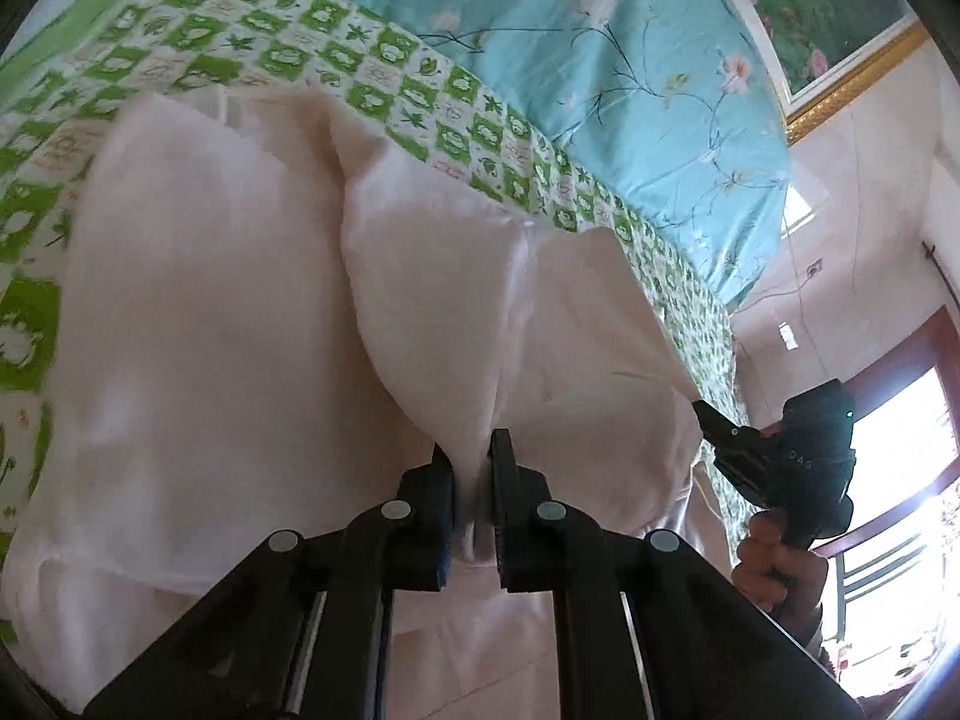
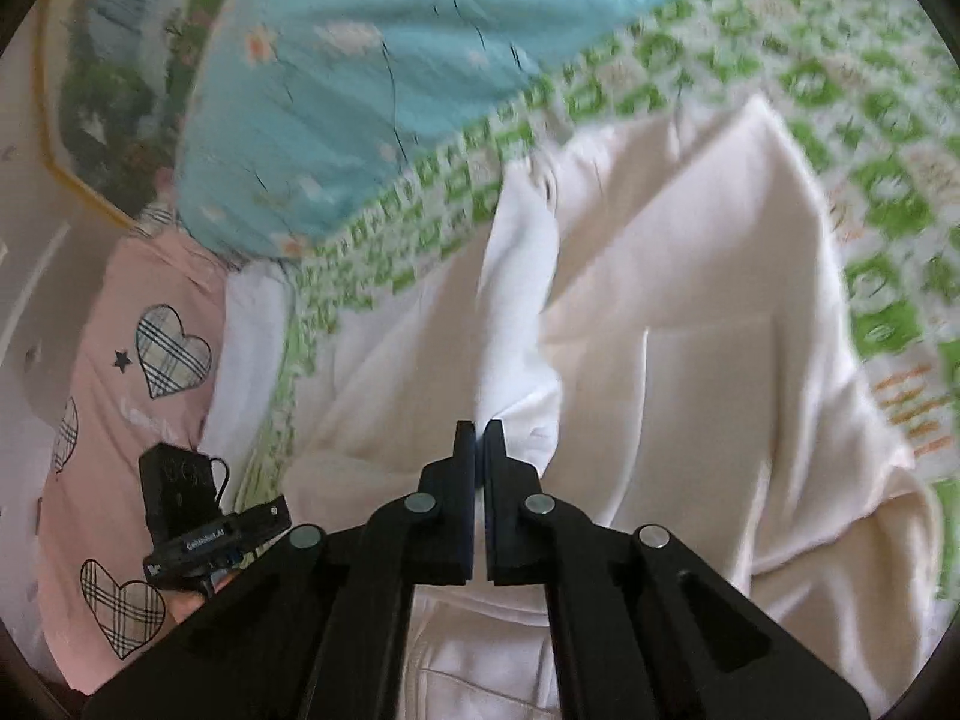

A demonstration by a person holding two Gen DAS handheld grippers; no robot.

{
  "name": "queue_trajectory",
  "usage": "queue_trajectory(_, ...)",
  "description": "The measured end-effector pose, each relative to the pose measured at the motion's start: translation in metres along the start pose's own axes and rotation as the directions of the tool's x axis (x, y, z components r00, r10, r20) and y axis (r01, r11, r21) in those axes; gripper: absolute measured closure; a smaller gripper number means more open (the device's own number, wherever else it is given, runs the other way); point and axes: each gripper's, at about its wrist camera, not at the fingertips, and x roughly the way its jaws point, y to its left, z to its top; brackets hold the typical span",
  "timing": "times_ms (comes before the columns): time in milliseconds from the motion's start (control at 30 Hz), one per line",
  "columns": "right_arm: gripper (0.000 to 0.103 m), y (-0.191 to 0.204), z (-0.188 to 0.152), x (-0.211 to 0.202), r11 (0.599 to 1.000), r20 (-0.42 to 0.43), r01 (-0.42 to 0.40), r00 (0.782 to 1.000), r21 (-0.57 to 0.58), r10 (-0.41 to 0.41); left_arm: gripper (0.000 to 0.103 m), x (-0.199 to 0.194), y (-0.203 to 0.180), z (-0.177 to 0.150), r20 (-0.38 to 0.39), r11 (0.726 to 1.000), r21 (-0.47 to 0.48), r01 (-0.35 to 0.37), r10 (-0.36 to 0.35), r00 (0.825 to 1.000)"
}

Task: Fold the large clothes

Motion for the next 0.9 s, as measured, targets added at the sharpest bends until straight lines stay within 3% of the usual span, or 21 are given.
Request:
queue_trajectory(167, 0.101, -0.025, -0.015, 0.011, 0.994, -0.054, 0.098, 0.994, 0.038, -0.096, 0.096, 0.011, 0.018, -0.014, -0.043, 1.0, -0.024, -0.017, 0.016, 0.999)
queue_trajectory(300, 0.101, -0.039, -0.021, 0.011, 0.991, -0.045, 0.096, 0.995, 0.089, -0.092, 0.096, 0.009, 0.022, -0.017, -0.038, 0.999, -0.026, -0.026, 0.025, 0.999)
queue_trajectory(433, 0.1, -0.028, -0.017, -0.003, 0.987, -0.032, 0.142, 0.99, 0.076, -0.14, 0.096, -0.012, 0.012, -0.014, -0.002, 0.998, 0.013, -0.059, 0.059, 0.998)
queue_trajectory(567, 0.1, 0.003, -0.011, -0.021, 0.989, 0.047, 0.144, 0.989, -0.022, -0.143, 0.096, -0.028, -0.015, -0.008, 0.038, 0.996, 0.086, -0.008, 0.004, 0.999)
queue_trajectory(633, 0.1, 0.017, -0.008, -0.013, 0.994, 0.019, 0.088, 0.996, -0.061, -0.087, 0.093, -0.019, -0.027, -0.005, 0.017, 0.993, 0.113, 0.021, -0.023, 1.0)
queue_trajectory(733, 0.1, 0.025, -0.01, 0.016, 0.992, -0.059, 0.075, 0.995, -0.101, -0.081, 0.093, 0.006, -0.03, -0.006, -0.034, 0.991, 0.13, -0.021, 0.026, 0.999)
queue_trajectory(800, 0.1, 0.017, -0.013, 0.037, 0.99, -0.116, 0.117, 0.985, -0.083, -0.126, 0.093, 0.022, -0.02, -0.009, -0.074, 0.989, 0.119, -0.087, 0.096, 0.993)
queue_trajectory(833, 0.1, 0.008, -0.014, 0.043, 0.986, -0.129, 0.15, 0.979, -0.07, -0.158, 0.099, 0.027, -0.015, -0.01, -0.081, 0.986, 0.116, -0.118, 0.128, 0.988)
queue_trajectory(900, 0.102, -0.012, -0.017, 0.046, 0.976, -0.114, 0.215, 0.97, -0.029, -0.217, 0.102, 0.027, -0.002, -0.011, -0.075, 0.991, 0.088, -0.101, 0.108, 0.991)
